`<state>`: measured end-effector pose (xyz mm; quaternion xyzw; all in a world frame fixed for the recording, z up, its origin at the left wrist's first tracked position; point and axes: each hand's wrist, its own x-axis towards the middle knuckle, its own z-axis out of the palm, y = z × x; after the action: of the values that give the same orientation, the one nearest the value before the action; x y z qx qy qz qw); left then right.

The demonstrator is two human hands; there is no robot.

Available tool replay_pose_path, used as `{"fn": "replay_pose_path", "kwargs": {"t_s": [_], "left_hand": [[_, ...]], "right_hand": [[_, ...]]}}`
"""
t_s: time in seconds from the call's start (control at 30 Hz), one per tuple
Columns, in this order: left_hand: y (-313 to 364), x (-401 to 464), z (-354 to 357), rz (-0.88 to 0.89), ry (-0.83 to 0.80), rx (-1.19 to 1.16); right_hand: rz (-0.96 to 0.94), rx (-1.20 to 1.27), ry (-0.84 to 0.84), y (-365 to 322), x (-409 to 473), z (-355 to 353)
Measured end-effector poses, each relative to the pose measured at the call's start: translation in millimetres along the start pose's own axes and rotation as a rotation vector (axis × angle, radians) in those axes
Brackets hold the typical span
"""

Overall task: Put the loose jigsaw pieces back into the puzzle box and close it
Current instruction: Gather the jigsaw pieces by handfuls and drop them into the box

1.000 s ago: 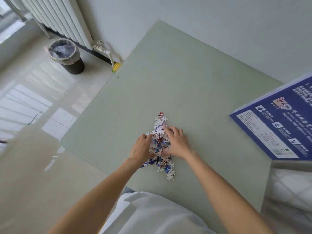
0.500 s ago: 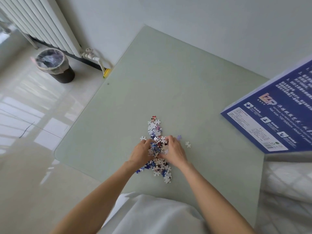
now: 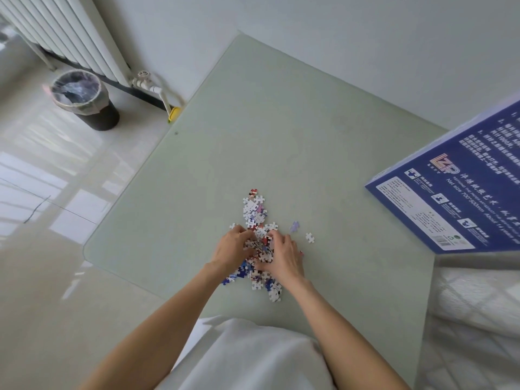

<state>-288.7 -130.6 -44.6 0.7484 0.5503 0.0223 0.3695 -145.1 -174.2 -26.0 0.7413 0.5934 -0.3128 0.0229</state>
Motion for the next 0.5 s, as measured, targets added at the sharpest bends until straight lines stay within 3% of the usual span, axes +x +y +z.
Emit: {"fn": "replay_pose_path", "kwargs": {"t_s": [0.13,0.5], "left_hand": [[-4.4,-3.1,-0.8,-0.002,0.035,0.055],[-11.4,-8.1,-3.6,-0.113,0.053,-0.083]], "right_hand": [[0.015,0.1,0.004,1.4,-1.7,1.9],[-0.007,0.217,0.156,12.9,-4.6,-9.1]]}}
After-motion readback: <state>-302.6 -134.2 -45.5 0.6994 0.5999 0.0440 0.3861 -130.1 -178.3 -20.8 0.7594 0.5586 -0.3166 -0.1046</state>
